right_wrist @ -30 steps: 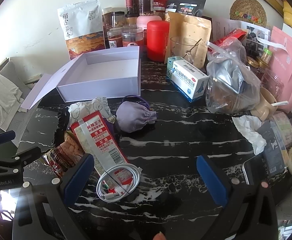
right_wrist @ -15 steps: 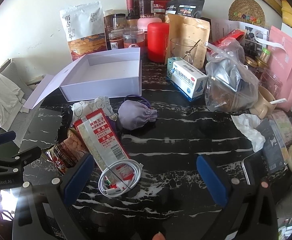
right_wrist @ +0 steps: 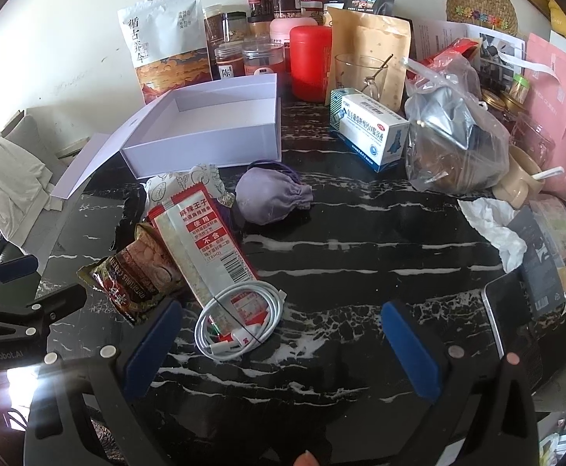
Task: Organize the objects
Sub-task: 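Move right tool toward the white USB cable while left tool approaches the gold-green snack bag, then close right tool on the white cable coil while left tool grasps the gold-green snack bag, then lift and carry the cable with right tool while left tool carries the snack bag to the white box, then lower and release the cable in the box while left tool releases the snack bag there, then withdraw right tool toward the red spicy-strip packet while left tool moves toward the black scrunchie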
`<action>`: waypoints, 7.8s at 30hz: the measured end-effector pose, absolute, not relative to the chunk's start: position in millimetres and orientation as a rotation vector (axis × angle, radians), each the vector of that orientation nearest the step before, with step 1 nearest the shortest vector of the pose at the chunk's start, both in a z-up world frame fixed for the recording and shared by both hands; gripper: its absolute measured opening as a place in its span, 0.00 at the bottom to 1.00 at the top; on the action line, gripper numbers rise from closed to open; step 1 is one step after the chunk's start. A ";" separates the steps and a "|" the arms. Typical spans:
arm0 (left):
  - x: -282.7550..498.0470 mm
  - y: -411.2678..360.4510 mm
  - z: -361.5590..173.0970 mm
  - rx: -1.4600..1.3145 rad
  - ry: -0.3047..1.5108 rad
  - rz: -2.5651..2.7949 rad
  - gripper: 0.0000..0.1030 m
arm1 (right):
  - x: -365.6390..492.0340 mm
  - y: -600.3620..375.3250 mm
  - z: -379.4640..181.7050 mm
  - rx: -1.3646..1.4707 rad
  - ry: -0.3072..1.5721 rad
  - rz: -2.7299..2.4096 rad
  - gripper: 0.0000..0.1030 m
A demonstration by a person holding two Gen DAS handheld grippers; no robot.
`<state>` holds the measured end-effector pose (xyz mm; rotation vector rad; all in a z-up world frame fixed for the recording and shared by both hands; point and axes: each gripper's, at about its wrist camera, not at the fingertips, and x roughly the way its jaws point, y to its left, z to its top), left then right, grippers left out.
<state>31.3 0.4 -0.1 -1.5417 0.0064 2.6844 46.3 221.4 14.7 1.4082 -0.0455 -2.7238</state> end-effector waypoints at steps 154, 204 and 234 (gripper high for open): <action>-242.7 -13.9 28.6 -1.316 -0.115 2.448 0.35 | -190.9 178.6 54.6 1.003 0.098 -2.460 0.62; -357.3 7.7 -27.3 -1.376 0.139 2.513 0.41 | -309.6 153.7 -14.1 1.283 0.171 -2.423 0.68; -249.6 -3.3 95.8 -1.224 0.221 2.652 0.41 | -202.6 164.8 88.1 1.077 0.241 -2.550 0.68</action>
